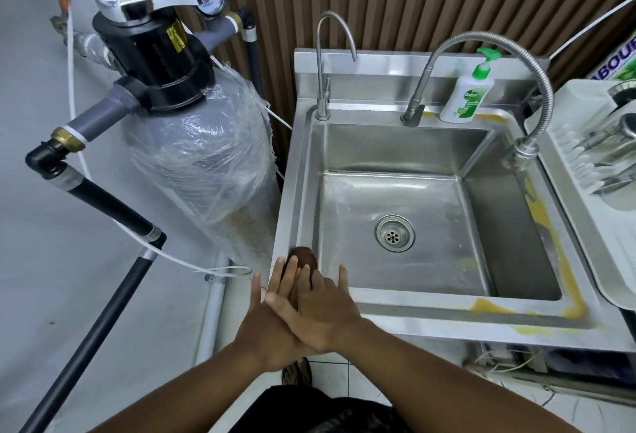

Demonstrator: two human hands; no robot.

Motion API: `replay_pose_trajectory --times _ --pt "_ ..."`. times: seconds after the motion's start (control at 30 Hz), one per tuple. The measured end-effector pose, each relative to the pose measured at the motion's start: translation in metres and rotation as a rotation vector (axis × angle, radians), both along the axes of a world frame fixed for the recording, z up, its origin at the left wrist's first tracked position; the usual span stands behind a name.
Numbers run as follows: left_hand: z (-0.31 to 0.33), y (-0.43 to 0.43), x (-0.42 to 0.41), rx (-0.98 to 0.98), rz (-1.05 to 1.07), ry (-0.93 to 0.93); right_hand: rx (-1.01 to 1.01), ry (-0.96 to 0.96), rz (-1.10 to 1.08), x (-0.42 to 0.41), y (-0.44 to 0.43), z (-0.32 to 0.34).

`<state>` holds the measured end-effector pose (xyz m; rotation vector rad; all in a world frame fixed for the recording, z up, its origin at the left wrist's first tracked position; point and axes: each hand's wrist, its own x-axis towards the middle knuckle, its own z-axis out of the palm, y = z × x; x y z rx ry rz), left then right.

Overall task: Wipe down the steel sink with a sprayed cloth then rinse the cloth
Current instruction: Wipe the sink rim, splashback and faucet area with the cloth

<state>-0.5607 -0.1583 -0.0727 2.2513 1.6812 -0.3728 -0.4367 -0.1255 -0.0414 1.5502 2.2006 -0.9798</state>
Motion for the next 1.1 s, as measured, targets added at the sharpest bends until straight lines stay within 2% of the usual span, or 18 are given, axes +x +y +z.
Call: replay_pose_trajectory --times 0.17,0.27,0.43,0.67,0.83,0.93,1.03,1.1 --pt "-0.011 -0.033 0.032 0.033 0.119 -0.088 0.185 -0.107 0.199 0.032 -0.027 -0.007" --pt "-0.013 -0.039 0.052 0.045 0.097 -0.115 0.199 -0.129 0.197 0.059 -0.038 -0.006" --pt "0.002 -0.035 0.095 -0.060 -0.021 -0.097 0.204 -0.195 0.156 0.107 -0.046 -0.005" --pt "-0.008 -0.025 0.147 -0.059 -0.106 -0.109 0.200 -0.233 0.012 0.159 -0.054 -0.008" --pt "-0.002 -0.016 0.179 -0.142 -0.220 -0.218 0.203 -0.248 -0.130 0.199 -0.062 -0.006" --pt "0.004 -0.002 0.165 -0.147 -0.275 -0.343 0.230 -0.207 -0.238 0.208 -0.064 0.000" --pt "0.003 0.017 0.131 0.047 -0.063 -0.630 0.399 -0.162 -0.376 0.199 -0.060 -0.005" --pt "-0.002 0.032 0.119 0.179 0.144 -0.691 0.415 -0.174 -0.408 0.181 -0.057 -0.016"
